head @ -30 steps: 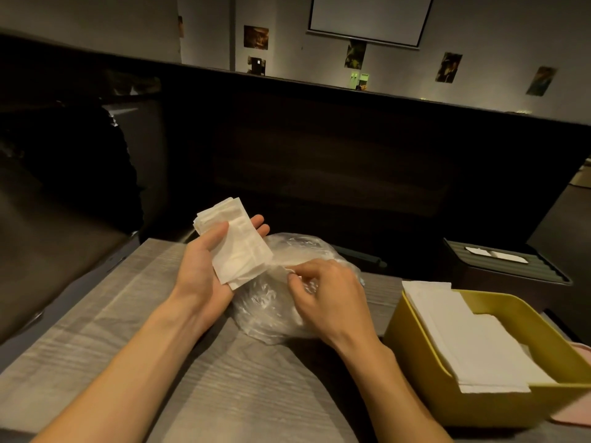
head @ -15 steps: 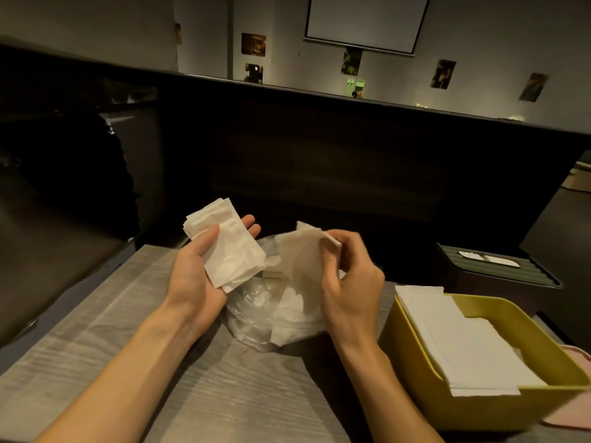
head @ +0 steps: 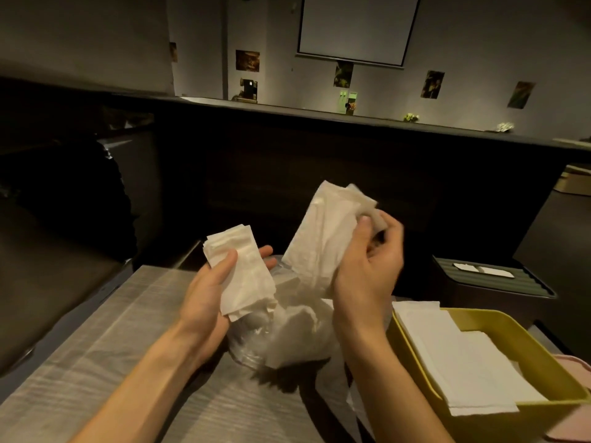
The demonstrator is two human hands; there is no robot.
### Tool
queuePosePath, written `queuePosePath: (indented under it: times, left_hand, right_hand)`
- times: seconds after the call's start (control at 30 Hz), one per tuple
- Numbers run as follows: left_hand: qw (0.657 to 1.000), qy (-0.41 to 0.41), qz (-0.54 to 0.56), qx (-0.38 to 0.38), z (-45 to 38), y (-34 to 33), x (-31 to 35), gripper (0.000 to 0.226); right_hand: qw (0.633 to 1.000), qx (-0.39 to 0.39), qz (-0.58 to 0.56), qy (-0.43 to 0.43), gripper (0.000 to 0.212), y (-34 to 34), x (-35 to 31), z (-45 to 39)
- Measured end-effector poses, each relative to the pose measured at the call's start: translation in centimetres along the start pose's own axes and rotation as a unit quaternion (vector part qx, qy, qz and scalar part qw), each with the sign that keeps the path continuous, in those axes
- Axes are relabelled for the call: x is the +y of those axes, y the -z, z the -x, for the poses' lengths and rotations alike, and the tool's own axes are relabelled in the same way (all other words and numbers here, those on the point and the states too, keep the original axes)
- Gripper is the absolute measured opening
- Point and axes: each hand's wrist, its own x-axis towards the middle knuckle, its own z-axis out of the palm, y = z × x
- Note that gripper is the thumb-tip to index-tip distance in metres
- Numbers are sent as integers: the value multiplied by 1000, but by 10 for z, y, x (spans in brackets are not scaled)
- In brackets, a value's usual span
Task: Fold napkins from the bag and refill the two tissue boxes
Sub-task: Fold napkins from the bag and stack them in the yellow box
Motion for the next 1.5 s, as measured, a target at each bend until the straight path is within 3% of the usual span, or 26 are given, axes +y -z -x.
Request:
queuePosePath:
  times: [0.1,0.23,0.43,0.53,0.63,0.7,0.77,0.9,1.0,1.07,1.2,1.27,1.33,1.4,1.5]
  left_hand:
    - [998,51,25,-23,6,-4,2,37]
    - [988,118,53,-80,11,-8,4,47]
    - [992,82,-56,-77,9,-5,-3,50]
    - [993,89,-25,-78,6,-3,-4,44]
    - [994,93,-10,-65,5,-2,-4,44]
    - [994,93,-4,-56,5,-3,-3,46]
    - [994,103,27,-40,5,-3,-2,48]
    - [979,167,106,-49,4,-1,1,44]
    - [978,166,117,-45,1,2,-2,41]
    - [980,157,115,-47,-1,5,-5,42]
    - [997,60,53,7,-4,4,-7,50]
    - [999,-7,6,47,0,-1,-5,58]
    - [996,-53,-23,75,2,-2,-6,57]
    - [993,-71,-29,87,2,-3,-7,50]
    - [996,-56,4,64,2,-5,-7,42]
  right_hand:
    - [985,-123,13,-122,10,-6,6,2]
    - [981,-115,149,-47,4,-7,32,15]
    - [984,-141,92,-64,18,-1,35,11]
    - [989,-87,115,10,17,5,28,10]
    - [990,35,109,81,16,14,23,6]
    - [989,97,77,84,22,15,19,4]
    - [991,103,52,67,26,15,19,6]
    - [998,-1,62,5,21,12,27,9]
    - [988,-110,99,-44,18,9,36,12]
    - [983,-138,113,-34,19,7,37,15]
    - [981,-183,67,-6,15,9,27,16]
    - [967,-231,103,-35,11,7,26,18]
    - [947,-265,171,-68,27,3,30,23]
    - [935,-267,218,-79,38,0,35,26]
    - [929,-259,249,-88,27,2,38,24]
